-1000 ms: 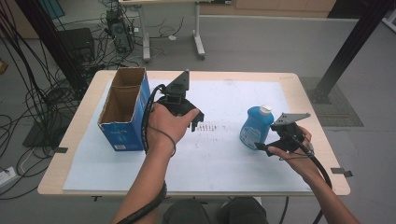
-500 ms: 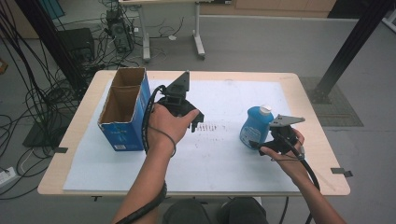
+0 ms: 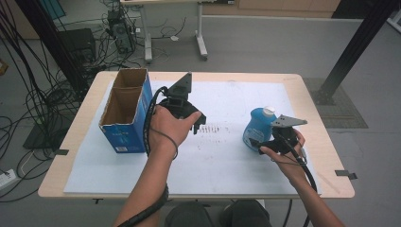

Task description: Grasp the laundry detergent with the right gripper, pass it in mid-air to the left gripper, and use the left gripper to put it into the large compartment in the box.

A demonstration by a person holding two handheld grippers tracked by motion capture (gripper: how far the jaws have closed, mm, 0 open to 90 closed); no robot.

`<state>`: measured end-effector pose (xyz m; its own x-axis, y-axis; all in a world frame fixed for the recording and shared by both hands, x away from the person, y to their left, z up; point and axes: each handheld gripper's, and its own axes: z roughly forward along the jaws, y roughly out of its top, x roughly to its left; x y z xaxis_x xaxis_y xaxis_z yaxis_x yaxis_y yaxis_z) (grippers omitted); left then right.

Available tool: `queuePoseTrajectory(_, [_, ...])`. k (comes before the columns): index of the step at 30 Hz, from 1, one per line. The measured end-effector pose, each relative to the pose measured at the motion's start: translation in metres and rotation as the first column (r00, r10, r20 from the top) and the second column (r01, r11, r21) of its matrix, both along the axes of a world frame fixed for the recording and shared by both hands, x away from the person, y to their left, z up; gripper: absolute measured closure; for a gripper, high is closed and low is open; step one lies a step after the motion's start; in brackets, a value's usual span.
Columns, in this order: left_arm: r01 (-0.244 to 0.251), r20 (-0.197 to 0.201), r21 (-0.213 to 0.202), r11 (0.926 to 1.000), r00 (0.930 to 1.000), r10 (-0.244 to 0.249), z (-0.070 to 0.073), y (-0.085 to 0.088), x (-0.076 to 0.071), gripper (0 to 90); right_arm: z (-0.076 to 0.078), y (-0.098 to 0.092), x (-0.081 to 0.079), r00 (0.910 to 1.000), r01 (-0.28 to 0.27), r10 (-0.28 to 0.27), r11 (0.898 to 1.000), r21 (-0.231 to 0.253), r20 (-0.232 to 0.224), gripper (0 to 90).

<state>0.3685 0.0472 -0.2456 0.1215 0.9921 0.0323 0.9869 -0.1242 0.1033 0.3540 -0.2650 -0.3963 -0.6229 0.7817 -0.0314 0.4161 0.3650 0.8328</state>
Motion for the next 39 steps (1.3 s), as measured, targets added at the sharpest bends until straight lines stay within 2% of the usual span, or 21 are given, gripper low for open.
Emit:
queuePoseTrajectory(14, [0.003, -0.003, -0.001, 1.0000, 1.0000, -0.003, -0.0024, -0.0017, 0.0007, 5.1, -0.0053, -0.0002, 0.0026, 0.9997, 0.012, -0.012, 1.000, 0.028, 0.022, 1.6])
queuePoseTrajectory(24, [0.010, -0.003, 0.001, 1.0000, 0.9999, -0.010, -0.0024, -0.0063, 0.0021, 5.1, -0.0034, -0.0001, 0.0035, 0.9991, 0.015, -0.016, 0.999, 0.029, 0.040, 1.6])
queuePoseTrajectory(28, [0.008, 0.000, -0.015, 0.9999, 1.0000, -0.008, -0.0008, -0.0061, 0.0028, 5.1, -0.0038, 0.0006, 0.0029, 0.9990, 0.007, -0.008, 1.000, 0.021, 0.045, 1.7])
queuePoseTrajectory(39, [0.012, -0.001, -0.008, 0.9999, 0.9999, -0.012, -0.0014, -0.0069, 0.0025, 5.1, -0.0024, 0.0020, 0.0030, 0.9987, 0.006, -0.008, 1.000, 0.027, 0.050, 1.6])
